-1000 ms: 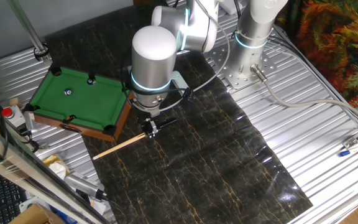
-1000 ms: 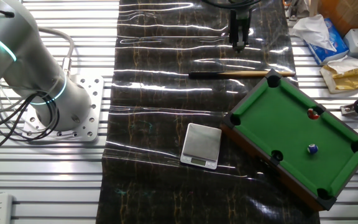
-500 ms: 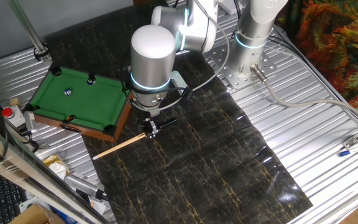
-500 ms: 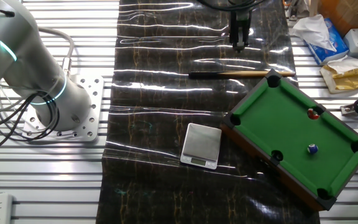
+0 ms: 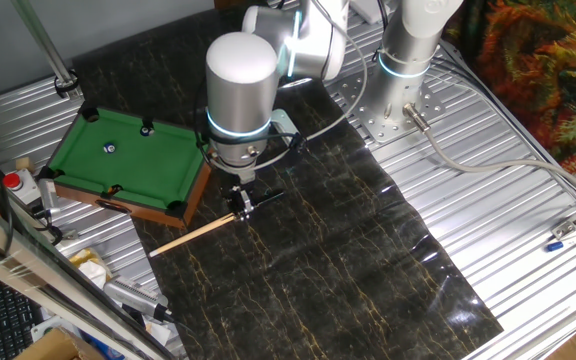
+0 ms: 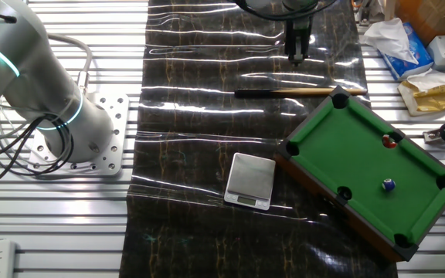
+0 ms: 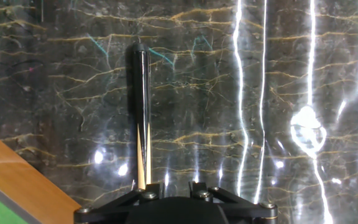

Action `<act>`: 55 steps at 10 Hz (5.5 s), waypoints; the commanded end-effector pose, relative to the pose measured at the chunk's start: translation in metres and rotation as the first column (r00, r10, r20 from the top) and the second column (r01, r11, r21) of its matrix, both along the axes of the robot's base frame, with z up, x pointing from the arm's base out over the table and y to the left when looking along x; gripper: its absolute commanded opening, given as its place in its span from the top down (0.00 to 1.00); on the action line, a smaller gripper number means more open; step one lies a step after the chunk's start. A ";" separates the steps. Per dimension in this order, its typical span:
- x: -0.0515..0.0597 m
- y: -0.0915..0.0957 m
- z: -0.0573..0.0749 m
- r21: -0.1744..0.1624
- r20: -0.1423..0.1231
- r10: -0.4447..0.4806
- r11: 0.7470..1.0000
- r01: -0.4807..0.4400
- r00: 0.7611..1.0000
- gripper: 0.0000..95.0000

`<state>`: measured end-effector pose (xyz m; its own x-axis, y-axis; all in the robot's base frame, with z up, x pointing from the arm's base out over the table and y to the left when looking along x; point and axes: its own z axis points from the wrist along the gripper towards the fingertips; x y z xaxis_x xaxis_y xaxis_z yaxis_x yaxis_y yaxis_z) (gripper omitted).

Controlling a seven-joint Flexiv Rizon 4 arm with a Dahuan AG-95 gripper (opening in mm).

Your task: Hit the pool ball

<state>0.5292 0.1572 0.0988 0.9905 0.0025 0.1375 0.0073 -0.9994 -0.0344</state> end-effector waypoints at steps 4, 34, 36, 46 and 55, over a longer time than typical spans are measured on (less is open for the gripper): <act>0.001 0.000 -0.001 0.011 0.001 -0.006 1.000 0.006 1.000 0.80; 0.029 -0.006 0.002 -0.031 -0.002 0.007 1.000 -0.007 1.000 0.80; 0.029 -0.006 0.002 -0.022 -0.003 0.003 1.000 -0.003 1.000 0.80; 0.027 -0.005 0.001 0.028 -0.044 -0.133 0.991 0.134 0.990 1.00; 0.027 -0.005 0.001 -0.134 -0.025 -0.161 0.979 0.156 0.987 0.80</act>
